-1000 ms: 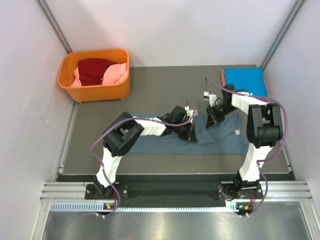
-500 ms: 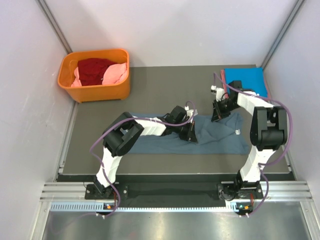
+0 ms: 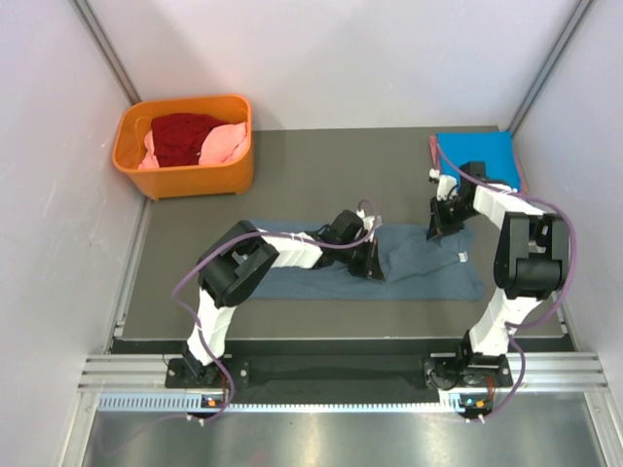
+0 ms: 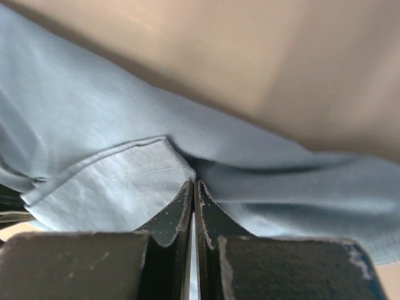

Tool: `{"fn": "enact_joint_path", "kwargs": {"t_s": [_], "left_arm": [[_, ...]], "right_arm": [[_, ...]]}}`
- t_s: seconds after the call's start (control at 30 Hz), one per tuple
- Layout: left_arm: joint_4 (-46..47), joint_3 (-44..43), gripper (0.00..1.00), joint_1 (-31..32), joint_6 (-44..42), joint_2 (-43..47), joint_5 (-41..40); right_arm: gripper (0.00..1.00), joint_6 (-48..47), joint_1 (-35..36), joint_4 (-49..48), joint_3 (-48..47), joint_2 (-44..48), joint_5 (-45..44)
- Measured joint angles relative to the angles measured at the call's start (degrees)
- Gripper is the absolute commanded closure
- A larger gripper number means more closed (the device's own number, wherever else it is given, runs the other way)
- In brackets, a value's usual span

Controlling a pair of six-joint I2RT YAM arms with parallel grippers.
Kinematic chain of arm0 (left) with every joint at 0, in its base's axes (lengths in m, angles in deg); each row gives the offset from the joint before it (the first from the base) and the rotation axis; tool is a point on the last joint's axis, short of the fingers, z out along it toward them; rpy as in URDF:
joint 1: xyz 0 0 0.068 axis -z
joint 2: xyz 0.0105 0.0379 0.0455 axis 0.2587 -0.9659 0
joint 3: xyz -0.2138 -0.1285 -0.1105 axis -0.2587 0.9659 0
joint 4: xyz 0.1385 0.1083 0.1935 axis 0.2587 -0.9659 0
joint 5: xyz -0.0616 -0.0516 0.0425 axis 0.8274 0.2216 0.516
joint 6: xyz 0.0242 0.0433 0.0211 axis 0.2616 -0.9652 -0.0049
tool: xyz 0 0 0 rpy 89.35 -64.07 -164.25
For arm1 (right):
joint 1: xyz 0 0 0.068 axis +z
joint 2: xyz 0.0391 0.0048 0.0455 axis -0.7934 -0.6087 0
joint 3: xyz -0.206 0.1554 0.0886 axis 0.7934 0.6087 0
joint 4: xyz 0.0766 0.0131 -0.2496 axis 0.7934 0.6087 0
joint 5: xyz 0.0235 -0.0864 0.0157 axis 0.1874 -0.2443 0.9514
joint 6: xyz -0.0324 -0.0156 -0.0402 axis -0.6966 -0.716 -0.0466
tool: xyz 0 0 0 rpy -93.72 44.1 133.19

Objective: Fold and stack the t-shirts
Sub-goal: Fold the tshirt

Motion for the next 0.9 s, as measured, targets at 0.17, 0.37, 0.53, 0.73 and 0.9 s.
{"fn": "enact_joint_path", "kwargs": {"t_s": [0.17, 0.37, 0.53, 0.73, 0.9], "left_arm": [[-0.98, 0.61, 1.00, 0.26, 1.14, 1.57, -2.95], [-2.27, 0.94, 1.00, 0.59, 2.10, 4.55, -6.58], [-3.93, 0.31, 1.00, 0.68, 2.73, 5.05, -8.37], [-5.46, -0.17, 1.00, 0.68, 2.99, 5.05, -10.29], [-5.66, -0.39, 1.00, 0.79, 2.99, 5.05, -11.56]], "right_arm": [[1.00, 2.45, -1.62, -0.26, 2.16, 1.46, -1.84], [1.00, 5.68, -3.61, -1.22, 4.85, 4.74, -3.74], [1.00, 7.48, -4.11, -1.68, 6.86, 6.29, -4.94], [1.00, 9.35, -4.79, -2.58, 8.46, 6.75, -6.45], [1.00, 10.51, -6.64, -2.89, 8.96, 6.91, -7.21]]}}
